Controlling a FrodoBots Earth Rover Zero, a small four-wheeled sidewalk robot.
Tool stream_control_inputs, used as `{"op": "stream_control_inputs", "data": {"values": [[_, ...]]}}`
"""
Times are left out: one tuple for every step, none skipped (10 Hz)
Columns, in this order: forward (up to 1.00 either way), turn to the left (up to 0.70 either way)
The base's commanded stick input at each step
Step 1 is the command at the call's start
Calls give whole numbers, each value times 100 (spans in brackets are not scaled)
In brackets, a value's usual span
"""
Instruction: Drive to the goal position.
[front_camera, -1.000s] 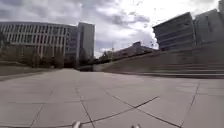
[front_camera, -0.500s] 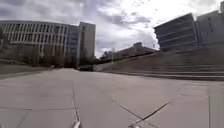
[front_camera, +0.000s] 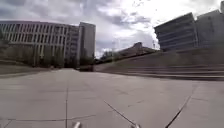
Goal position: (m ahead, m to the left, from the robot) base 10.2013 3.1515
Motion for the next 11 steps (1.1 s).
{"op": "stream_control_inputs", "data": {"values": [[70, 2], [70, 2], [70, 2], [70, 2], [70, 2], [70, 2], [70, 2], [70, 2], [70, 3], [70, 4], [70, 33]]}}
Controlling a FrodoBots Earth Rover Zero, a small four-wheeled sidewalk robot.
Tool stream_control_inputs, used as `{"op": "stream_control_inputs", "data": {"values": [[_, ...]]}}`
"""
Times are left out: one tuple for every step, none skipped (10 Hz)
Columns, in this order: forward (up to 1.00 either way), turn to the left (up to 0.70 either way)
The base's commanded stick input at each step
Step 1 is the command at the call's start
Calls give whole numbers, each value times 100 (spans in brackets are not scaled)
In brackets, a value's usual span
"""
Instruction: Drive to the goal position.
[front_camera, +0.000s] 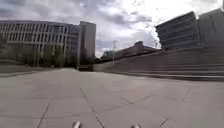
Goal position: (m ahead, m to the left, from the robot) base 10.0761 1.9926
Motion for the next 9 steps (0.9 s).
{"op": "stream_control_inputs", "data": {"values": [[70, 34], [70, 35], [70, 26], [70, 13], [70, 0], [70, 0], [70, 0], [70, 0], [70, 0]]}}
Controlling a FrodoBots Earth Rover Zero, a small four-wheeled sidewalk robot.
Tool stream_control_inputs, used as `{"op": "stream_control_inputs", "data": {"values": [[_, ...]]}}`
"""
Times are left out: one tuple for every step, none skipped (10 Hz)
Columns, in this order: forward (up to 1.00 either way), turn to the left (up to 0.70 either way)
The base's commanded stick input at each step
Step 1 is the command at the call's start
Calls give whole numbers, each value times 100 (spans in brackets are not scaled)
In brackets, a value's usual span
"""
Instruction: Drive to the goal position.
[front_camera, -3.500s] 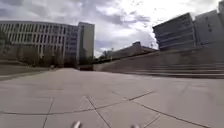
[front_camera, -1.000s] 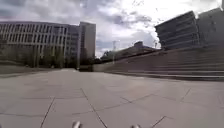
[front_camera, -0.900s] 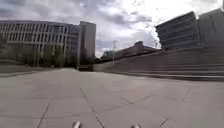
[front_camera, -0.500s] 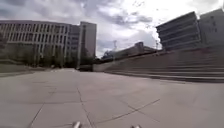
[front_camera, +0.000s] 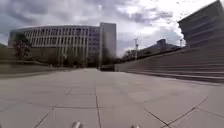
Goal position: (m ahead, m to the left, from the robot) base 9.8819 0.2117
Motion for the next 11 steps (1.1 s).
{"op": "stream_control_inputs", "data": {"values": [[70, 0], [70, 0], [70, 0], [70, 0], [70, 0], [70, 0], [70, 0], [70, 0], [70, 0], [70, 0], [70, 0]]}}
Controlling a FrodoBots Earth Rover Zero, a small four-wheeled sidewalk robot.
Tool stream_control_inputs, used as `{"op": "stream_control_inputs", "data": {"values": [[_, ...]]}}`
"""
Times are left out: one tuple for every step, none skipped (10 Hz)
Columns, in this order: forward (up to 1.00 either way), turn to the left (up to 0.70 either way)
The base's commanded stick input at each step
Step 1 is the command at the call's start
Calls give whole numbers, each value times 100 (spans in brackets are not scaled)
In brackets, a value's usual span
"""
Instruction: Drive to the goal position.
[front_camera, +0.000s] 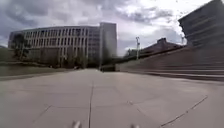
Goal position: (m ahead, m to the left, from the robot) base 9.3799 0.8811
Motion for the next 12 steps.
{"op": "stream_control_inputs", "data": {"values": [[70, 0], [70, 0], [70, 0], [70, 0], [70, 0], [70, 0], [70, 0], [70, 0], [70, 0], [70, 9], [70, 26], [70, 29]]}}
